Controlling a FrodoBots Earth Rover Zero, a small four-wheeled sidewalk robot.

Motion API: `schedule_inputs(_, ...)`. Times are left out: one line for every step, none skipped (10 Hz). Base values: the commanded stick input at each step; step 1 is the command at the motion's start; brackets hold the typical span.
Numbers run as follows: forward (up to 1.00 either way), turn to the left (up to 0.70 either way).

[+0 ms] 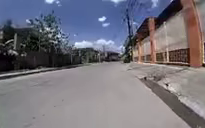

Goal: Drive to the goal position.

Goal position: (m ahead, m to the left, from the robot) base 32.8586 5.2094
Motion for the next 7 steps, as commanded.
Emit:
schedule_inputs(1.00,-0.40)
schedule_inputs(1.00,-0.40)
schedule_inputs(1.00,-0.40)
schedule_inputs(1.00,-0.27)
schedule_inputs(1.00,0.07)
schedule_inputs(1.00,0.00)
schedule_inputs(1.00,0.00)
